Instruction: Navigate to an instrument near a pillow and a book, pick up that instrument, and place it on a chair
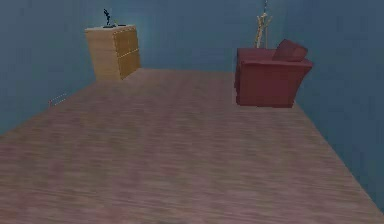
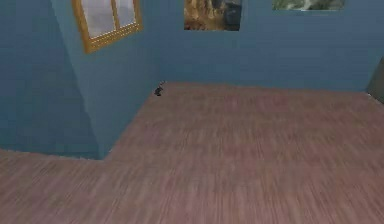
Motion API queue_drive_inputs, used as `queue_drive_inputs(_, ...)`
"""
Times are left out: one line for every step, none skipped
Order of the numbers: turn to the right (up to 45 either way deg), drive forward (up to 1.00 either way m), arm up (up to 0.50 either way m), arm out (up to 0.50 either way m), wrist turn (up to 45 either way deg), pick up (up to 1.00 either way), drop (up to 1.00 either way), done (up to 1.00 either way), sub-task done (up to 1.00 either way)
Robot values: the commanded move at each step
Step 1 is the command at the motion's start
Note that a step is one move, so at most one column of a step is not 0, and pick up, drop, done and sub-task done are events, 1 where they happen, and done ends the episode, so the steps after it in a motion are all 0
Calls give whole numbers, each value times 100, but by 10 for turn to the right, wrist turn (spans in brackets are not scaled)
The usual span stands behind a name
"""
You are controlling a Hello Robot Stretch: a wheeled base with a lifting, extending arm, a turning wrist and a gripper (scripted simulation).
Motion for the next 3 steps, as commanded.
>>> queue_drive_inputs(0, 60, 0, 0, 0, 0, 0, 0, 0)
queue_drive_inputs(-330, 0, 0, 0, 0, 0, 0, 0, 0)
queue_drive_inputs(0, 50, 0, 0, 0, 0, 0, 0, 0)
